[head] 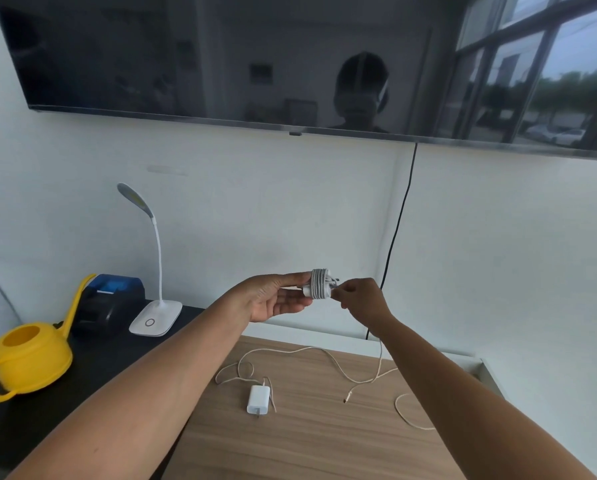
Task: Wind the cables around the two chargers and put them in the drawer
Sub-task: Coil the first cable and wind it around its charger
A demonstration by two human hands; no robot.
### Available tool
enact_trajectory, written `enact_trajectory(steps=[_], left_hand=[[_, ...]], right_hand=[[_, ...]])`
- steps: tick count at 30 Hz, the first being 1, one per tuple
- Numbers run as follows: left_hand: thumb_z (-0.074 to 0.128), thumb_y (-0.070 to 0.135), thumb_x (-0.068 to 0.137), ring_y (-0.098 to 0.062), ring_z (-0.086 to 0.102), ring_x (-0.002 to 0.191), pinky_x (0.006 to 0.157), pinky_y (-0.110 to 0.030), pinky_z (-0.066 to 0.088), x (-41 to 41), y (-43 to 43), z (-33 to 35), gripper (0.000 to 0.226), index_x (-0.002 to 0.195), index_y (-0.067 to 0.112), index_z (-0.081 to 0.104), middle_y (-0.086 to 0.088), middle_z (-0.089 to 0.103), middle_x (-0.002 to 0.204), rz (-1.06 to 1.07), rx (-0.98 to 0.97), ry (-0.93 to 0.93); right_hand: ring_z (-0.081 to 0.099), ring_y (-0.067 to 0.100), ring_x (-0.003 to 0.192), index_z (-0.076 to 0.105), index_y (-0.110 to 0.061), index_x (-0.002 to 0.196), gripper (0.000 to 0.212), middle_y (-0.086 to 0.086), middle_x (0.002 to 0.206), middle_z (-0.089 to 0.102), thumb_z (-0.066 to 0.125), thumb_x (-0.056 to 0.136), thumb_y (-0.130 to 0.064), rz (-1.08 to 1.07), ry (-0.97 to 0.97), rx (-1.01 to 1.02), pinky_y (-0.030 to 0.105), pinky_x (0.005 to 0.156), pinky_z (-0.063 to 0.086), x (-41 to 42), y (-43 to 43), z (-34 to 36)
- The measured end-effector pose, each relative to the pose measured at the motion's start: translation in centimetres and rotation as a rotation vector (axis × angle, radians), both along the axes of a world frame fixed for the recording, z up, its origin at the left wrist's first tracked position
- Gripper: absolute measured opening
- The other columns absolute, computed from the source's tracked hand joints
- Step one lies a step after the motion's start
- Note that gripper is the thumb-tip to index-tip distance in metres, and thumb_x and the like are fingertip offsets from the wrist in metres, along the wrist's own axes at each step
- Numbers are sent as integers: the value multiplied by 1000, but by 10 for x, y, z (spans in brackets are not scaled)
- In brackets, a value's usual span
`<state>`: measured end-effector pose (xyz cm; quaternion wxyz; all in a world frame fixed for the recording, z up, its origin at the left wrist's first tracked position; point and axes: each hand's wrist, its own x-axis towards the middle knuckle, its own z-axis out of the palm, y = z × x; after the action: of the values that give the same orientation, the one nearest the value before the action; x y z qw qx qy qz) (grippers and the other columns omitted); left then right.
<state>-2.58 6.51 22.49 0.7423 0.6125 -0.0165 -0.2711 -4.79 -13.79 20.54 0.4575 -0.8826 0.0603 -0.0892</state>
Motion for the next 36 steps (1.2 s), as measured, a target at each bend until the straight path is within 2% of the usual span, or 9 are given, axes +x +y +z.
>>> enact_trajectory(steps=[4,6,9,14,19,23,27,31,36], left_hand=[[80,28,73,-20,73,74,63,-25,61,-2,-2,-1,38,102,4,70,-15,74,88,-99,124,-29],[78,26,77,-20,73,75,64,-25,60,-3,-4,-3,33,101,4,70,-14,74,88,-126,177,-50],[79,23,78,-20,72,75,66,-27,61,-3,-8,-4,32,101,3,70,-13,74,86,-105,239,-87],[84,19,74,-24,73,76,70,-32,61,0,-10,-8,40,106,0,69,-14,72,86,6,252,-143],[85,21,73,-24,73,74,68,-33,61,1,-10,-12,41,104,1,69,-14,72,87,133,160,-140],[82,22,76,-22,72,71,64,-30,61,2,-7,-13,34,101,3,68,-14,71,87,222,22,-70],[79,22,80,-20,72,69,65,-28,62,2,-3,-14,24,92,4,68,-12,73,75,275,-108,3],[78,22,81,-20,73,63,65,-30,62,3,-1,-13,24,89,2,66,-15,73,73,307,-217,53],[80,28,78,-17,73,64,59,-26,61,1,2,-13,34,97,5,64,-13,73,77,297,-234,95]], right_hand=[[55,15,61,71,-17,71,14,-4,62,63,71,80,-27,-8,-10,-114,27,63,42,4,-4,15],[57,14,62,73,-15,75,15,-6,62,63,74,79,-30,7,-11,-153,27,62,43,4,-2,22],[57,11,63,73,-15,77,17,-9,62,62,74,79,-32,23,-30,-199,24,57,41,1,4,32],[63,16,76,67,-23,70,15,-5,74,69,66,84,-29,49,-97,-284,25,64,44,-5,16,39],[55,18,63,56,-25,54,31,-7,60,60,60,84,-23,53,-141,-268,26,58,41,-12,24,43],[51,16,58,67,-13,68,21,0,64,63,57,85,-23,71,-161,-218,27,57,41,-18,26,42],[48,15,55,64,-10,68,23,10,65,64,57,85,-24,107,-165,-162,27,57,41,-26,31,33],[46,2,42,69,-11,72,21,-1,58,64,60,86,-24,139,-111,-70,22,53,38,-33,34,24],[45,-1,38,75,-15,79,17,-2,59,64,64,87,-25,164,-27,-18,11,43,33,-35,31,12]])
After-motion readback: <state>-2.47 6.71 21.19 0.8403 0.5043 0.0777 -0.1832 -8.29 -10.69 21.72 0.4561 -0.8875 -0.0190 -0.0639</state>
